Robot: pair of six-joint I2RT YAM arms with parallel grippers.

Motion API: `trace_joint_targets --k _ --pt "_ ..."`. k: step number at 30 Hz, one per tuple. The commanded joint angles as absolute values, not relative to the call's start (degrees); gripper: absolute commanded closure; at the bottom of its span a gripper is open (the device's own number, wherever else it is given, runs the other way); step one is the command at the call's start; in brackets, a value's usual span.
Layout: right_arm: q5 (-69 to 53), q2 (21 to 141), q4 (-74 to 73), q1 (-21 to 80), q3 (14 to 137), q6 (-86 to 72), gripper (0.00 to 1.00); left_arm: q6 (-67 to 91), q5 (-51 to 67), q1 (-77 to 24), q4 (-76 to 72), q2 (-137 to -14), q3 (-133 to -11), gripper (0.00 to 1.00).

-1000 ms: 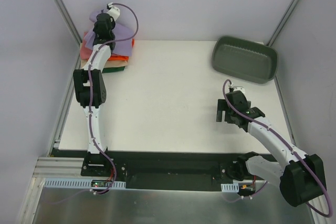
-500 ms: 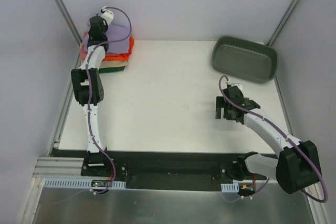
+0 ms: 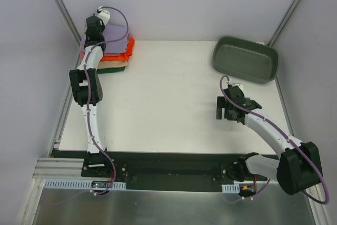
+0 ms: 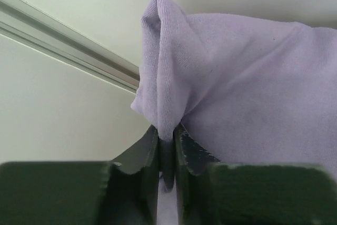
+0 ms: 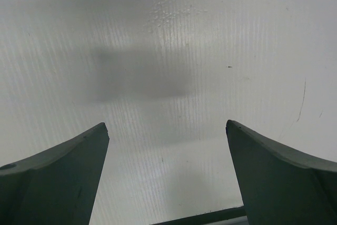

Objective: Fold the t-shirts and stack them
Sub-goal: Put the neatly folded tshirt into the corner of the board with the left arm

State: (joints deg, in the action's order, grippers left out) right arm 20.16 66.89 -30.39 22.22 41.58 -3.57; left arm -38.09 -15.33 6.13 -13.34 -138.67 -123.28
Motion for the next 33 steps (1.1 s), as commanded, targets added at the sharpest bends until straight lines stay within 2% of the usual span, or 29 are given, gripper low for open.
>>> trace_joint_targets --k 1,2,4,6,7,16,22,28,33 --pt "21.71 65.48 -31.99 21.89 43.77 -3.43 0.04 -38.06 -17.48 7.03 -19.15 -137.11 -124.98 0.82" --pt "21.62 65.39 -31.91 21.88 43.68 -3.51 0.04 -38.32 -17.84 7.03 -19.33 -137.02 -124.98 0.72" --pt "21.27 65.21 -31.82 21.97 43.51 -3.6 0.04 -38.32 -18.45 7.03 -19.34 -136.85 -124.89 0.36" --pt "20.92 64.95 -31.9 21.97 43.42 -3.78 0.04 -37.62 -19.33 6.86 -19.42 -136.58 -125.24 0.07" --pt "20.83 64.86 -31.9 21.97 43.42 -3.87 0.04 -36.83 -19.86 6.68 -19.34 -136.32 -125.33 0.01" --pt "20.66 62.49 -31.55 21.89 42.37 -4.04 0.04 -24.36 -18.2 3.87 -10.74 -132.89 -127.27 0.01" --pt "20.92 61.18 -31.73 21.97 41.49 -4.04 0.04 -22.76 -13.01 -1.39 -7.74 -130.43 -120.68 0.01" --pt "21.45 59.33 -31.11 21.89 39.99 -3.96 0.04 -25.75 -23.54 -2.99 -7.65 -130.87 -116.2 0.01" --pt "21.62 58.19 -31.55 21.89 39.55 -3.78 0.04 -25.66 -22.67 -3.34 -7.91 -128.67 -107.68 0.01"
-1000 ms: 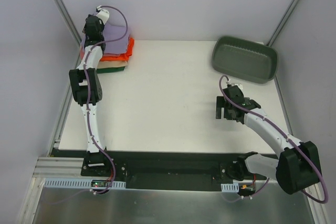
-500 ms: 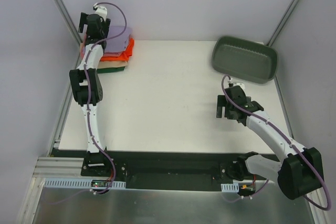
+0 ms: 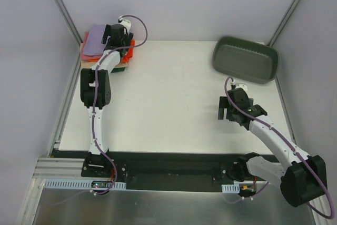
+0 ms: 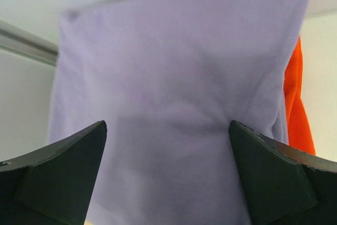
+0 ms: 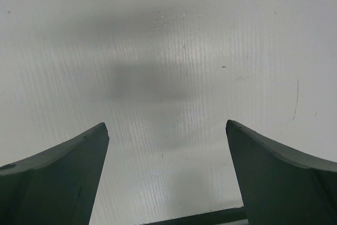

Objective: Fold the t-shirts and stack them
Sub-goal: Put the neatly folded tshirt into the corner of the board with the left arm

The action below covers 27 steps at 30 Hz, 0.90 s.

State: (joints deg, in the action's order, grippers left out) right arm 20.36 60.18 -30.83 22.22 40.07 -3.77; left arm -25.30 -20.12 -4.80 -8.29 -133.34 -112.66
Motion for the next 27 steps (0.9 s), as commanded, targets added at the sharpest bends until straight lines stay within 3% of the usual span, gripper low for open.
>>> trace_joint_targets --k 1,10,18,22,27 --pt "21.53 57.84 -31.38 21.88 39.29 -3.95 0.04 -25.05 -23.37 -3.34 -8.08 -128.85 -107.23 0.01" --pt "21.18 54.06 -32.34 21.97 38.67 -4.05 0.04 -22.94 -25.83 -5.44 -8.09 -126.66 -108.46 0.01" --pt "23.56 45.19 -34.19 21.97 38.67 -5.62 0.04 -9.35 -29.53 -10.1 2.26 -105.15 -104.34 0.01" --pt "22.59 41.23 -34.19 21.8 37.62 -6.5 0.04 7.7 -23.68 -11.51 13.69 -87.77 -95.22 0.01" --pt "17.51 39.11 -32.17 21.88 36.47 -6.42 0.04 26.07 -6.18 -12.13 14.85 -61.4 -65.72 0.01"
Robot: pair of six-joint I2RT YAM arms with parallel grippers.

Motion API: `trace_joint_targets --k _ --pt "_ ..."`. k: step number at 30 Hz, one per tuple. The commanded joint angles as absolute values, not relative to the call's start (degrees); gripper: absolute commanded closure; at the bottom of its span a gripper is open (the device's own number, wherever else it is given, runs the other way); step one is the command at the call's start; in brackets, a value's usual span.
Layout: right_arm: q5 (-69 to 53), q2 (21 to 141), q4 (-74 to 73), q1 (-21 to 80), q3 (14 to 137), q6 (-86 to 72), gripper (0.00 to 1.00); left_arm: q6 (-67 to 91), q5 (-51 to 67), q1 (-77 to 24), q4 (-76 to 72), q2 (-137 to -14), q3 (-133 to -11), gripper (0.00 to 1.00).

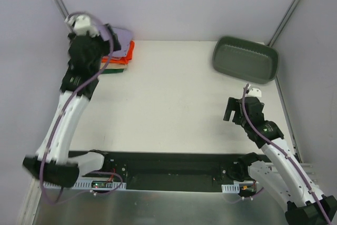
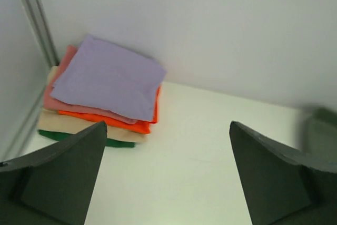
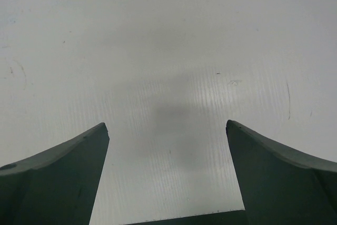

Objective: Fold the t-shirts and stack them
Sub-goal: Put the neatly folded tshirt into the corner of the board with the left arm

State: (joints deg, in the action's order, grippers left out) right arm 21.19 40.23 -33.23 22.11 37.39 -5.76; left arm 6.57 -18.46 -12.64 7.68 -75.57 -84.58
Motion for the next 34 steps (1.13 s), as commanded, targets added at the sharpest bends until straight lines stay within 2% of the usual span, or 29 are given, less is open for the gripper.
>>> trace_joint_targets --k 1,5,10,26,34 --pt "15.75 38.94 -31.65 21.88 36.13 -5.81 0.04 28.54 -3.28 -12.22 15.03 -55.0 -60.17 0.01" --pt "17.4 38.32 -32.17 21.8 35.51 -7.03 0.04 35.05 1.93 -12.3 18.62 -40.02 -39.6 0.01" --pt "18.1 35.34 -32.7 21.8 34.02 -7.91 0.04 40.16 0.35 -12.66 26.01 -31.12 -28.4 0.01" --pt "15.29 20.84 -26.19 21.8 26.2 -6.94 0.04 41.13 -4.57 -12.66 28.91 -34.45 -30.59 0.01" --pt "13.27 19.51 -24.08 21.88 24.78 -5.8 0.04 41.57 -5.01 -12.66 29.62 -34.28 -31.29 0.01"
